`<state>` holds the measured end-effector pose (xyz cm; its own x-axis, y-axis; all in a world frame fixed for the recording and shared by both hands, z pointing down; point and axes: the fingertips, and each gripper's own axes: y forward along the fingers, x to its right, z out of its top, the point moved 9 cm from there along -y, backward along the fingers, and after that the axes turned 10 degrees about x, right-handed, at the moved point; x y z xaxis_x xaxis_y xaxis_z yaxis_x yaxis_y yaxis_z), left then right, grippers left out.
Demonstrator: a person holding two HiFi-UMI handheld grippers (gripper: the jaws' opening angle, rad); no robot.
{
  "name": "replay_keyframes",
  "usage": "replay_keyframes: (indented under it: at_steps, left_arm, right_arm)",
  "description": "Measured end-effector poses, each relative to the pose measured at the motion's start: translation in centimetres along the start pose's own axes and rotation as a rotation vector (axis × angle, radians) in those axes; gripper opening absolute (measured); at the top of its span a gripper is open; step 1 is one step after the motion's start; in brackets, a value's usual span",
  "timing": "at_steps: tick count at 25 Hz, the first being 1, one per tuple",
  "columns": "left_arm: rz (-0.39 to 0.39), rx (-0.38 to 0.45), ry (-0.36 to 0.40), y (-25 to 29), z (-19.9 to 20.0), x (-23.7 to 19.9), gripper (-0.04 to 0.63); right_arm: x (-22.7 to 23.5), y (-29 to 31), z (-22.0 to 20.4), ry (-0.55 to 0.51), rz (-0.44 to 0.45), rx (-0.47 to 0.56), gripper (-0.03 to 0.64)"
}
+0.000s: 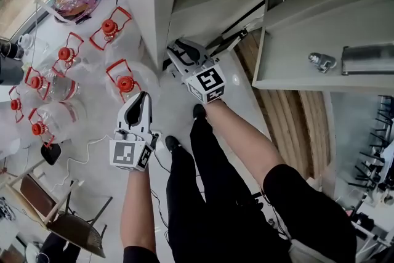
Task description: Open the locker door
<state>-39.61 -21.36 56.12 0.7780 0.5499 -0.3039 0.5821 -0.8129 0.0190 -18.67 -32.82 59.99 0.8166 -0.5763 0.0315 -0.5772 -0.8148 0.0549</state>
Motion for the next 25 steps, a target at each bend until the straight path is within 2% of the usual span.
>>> replay_keyframes:
  at_steps: [13,25]
  left_arm:
    - [0.016,-0.03,-0.013,-1.9,-1.2,0.0,0.02]
    - [-0.035,-0.038,-0.005,-2.3,-1.1,1.8,0.02]
  right_arm:
    - [0.1,0.3,0.0,-0.02,0.021,0.02,0.092]
    - [-0.9,-3.1,-0.4,-0.021,0.043,0.03,0.094]
